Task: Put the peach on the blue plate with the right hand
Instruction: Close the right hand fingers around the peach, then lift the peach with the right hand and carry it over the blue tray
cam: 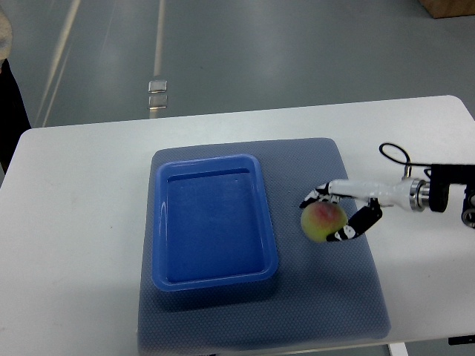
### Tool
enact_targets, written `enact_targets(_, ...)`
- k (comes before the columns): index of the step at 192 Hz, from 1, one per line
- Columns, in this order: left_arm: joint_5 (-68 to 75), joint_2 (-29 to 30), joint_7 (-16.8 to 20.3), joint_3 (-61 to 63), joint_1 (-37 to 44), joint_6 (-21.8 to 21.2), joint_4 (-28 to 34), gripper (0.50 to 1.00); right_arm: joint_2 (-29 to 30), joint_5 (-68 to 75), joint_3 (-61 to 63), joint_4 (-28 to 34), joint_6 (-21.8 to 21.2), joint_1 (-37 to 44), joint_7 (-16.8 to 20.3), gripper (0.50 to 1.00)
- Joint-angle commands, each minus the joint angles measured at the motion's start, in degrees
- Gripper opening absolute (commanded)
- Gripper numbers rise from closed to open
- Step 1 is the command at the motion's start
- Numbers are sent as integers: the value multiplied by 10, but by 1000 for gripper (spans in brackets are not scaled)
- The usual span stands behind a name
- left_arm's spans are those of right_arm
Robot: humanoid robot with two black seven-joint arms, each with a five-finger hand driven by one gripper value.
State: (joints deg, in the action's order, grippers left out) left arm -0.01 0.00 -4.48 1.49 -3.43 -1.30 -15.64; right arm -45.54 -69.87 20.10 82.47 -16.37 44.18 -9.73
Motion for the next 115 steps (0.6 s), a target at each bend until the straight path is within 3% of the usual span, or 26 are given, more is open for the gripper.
enact_targets(1,0,0,0,0,0,1,-1,1000,-13,28,5,3,-18,42,1,500)
enact_targets(3,0,0,0,0,0,1,-1,1000,-17,73,5,4,-39,83,5,500)
enact_targets(13,0,0,0,0,0,0,-1,1000,-13,110,2,4,-49,123,5,500)
enact_targets(48,0,0,0,1,0,1,-1,1000,27,163,-24,-3,-38,188,13,500)
enact_targets(49,0,0,0,1,0,1,-1,1000,60,167,-57,-17,-30,208,15,500)
enact_targets(78,0,0,0,0,0,1,-1,1000,178,163,-122,-94,16,229,15,500)
enact_targets(87,0,0,0,0,0,1,-1,1000,215,160,-131,-121,22,229,15,500)
enact_targets(96,0,0,0,0,0,1,-1,1000,215,160,-131,-121,22,229,15,500)
enact_targets(97,0,0,0,0,0,1,-1,1000,257,157,-142,-156,26,227,15,500)
enact_targets(115,0,0,0,0,0,1,0,1000,313,156,-154,-208,26,223,15,500)
